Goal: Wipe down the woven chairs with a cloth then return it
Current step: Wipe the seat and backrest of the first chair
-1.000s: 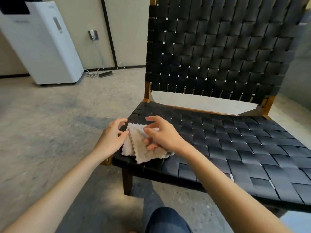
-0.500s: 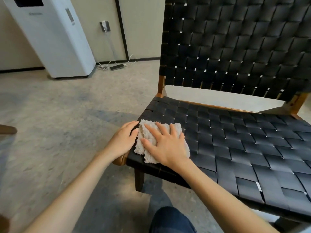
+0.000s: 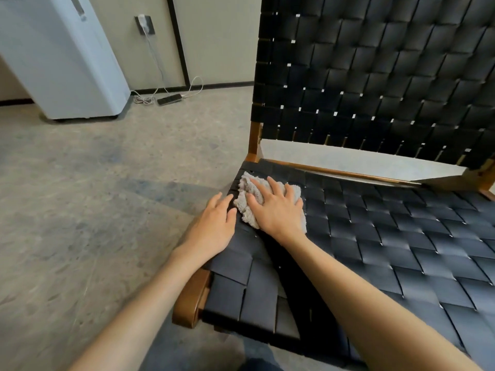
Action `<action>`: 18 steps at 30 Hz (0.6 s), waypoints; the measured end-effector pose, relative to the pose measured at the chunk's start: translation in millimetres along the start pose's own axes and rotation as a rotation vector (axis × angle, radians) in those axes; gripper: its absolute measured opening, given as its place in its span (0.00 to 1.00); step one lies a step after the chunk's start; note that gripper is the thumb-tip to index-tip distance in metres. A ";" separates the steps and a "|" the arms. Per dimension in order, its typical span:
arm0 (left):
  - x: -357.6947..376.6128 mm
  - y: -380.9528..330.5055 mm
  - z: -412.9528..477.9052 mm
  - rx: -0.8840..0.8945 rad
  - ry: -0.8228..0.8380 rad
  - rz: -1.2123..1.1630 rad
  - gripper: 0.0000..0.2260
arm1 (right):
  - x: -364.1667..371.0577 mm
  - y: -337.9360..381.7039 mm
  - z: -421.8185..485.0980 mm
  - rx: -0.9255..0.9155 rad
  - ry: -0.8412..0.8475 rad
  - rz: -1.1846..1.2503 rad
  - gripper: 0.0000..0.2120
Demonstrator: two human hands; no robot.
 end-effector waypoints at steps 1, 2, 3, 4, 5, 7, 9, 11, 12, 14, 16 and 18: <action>2.0 0.4 6.3 0.003 0.013 -0.006 0.22 | 3.4 -0.3 11.6 0.009 -0.006 0.007 0.23; 3.9 0.7 13.2 0.004 0.023 -0.014 0.22 | 6.6 -0.7 22.9 0.018 -0.008 0.014 0.23; 5.8 0.2 21.0 0.004 0.028 -0.024 0.22 | 9.8 -1.4 34.4 0.024 -0.011 0.019 0.23; 7.7 -0.5 28.5 -0.001 0.032 -0.033 0.23 | 12.8 -2.8 45.6 0.031 -0.013 0.020 0.23; 9.7 -1.2 35.6 -0.011 0.036 -0.038 0.23 | 15.7 -4.7 56.2 0.039 -0.015 0.018 0.23; 13.1 -2.9 49.1 -0.037 0.040 -0.049 0.24 | 21.2 -8.9 78.2 0.048 -0.023 0.008 0.23; 16.5 -3.8 59.9 -0.061 0.041 -0.053 0.24 | 25.6 -12.9 99.7 0.054 -0.029 0.013 0.23; 18.3 -5.0 64.6 -0.071 0.037 -0.054 0.25 | 28.1 -15.2 116.1 0.047 -0.045 0.011 0.23; 19.5 -5.0 67.4 -0.080 0.031 -0.053 0.25 | 29.6 -15.6 124.8 0.043 -0.049 0.008 0.23; 19.4 -4.9 68.5 -0.091 0.009 -0.054 0.24 | 31.4 -14.7 137.5 0.035 -0.050 0.004 0.23; 18.9 -5.4 68.1 -0.113 -0.021 -0.072 0.24 | 31.8 -11.0 148.8 0.019 -0.045 -0.007 0.22; 17.5 -7.0 66.8 -0.116 -0.049 -0.082 0.24 | 30.8 -6.8 156.1 0.007 -0.047 -0.010 0.22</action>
Point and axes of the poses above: each hand's wrist, its own z-axis towards the middle knuckle, its own x-axis out of the palm, y = z × x, the point moved 1 cm from there along z, towards the middle knuckle, and after that the axes turned 7 degrees about -y, right-handed, at the moved point
